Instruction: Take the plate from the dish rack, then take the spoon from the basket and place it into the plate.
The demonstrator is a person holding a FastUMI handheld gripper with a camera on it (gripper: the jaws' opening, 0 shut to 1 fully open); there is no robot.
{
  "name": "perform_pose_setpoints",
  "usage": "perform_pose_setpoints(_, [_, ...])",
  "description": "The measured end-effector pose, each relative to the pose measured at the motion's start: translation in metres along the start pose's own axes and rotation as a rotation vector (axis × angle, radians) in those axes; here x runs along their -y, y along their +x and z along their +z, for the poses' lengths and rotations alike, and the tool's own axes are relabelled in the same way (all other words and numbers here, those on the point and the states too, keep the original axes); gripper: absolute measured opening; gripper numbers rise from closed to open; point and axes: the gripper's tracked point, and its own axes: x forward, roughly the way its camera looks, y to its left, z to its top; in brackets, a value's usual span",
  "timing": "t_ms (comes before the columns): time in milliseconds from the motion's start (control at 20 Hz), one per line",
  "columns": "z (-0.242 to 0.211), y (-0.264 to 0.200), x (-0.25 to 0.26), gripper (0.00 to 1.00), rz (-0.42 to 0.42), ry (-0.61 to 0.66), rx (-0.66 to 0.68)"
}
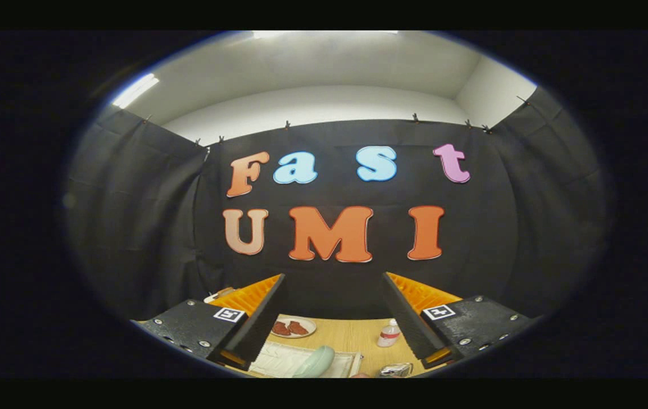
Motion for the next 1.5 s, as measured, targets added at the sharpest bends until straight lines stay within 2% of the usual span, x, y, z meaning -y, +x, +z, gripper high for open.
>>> perform_pose_setpoints(250, [-0.043,0.013,-0.015,0.98,0.064,0.071,-0.195])
perform_pose_setpoints(400, [-0.08,0.025,-0.013,0.98,0.066,0.109,-0.342])
perform_pose_setpoints(750, [-0.156,0.038,-0.018,0.97,0.064,0.113,-0.611])
perform_pose_setpoints(1100, [-0.25,0.039,-0.014,0.96,0.037,0.055,-0.921])
perform_pose_setpoints(1300, [-0.291,0.033,-0.018,0.89,0.031,0.052,-1.066])
perform_pose_setpoints(1500, [-0.322,0.029,-0.028,0.77,0.033,0.052,-1.173])
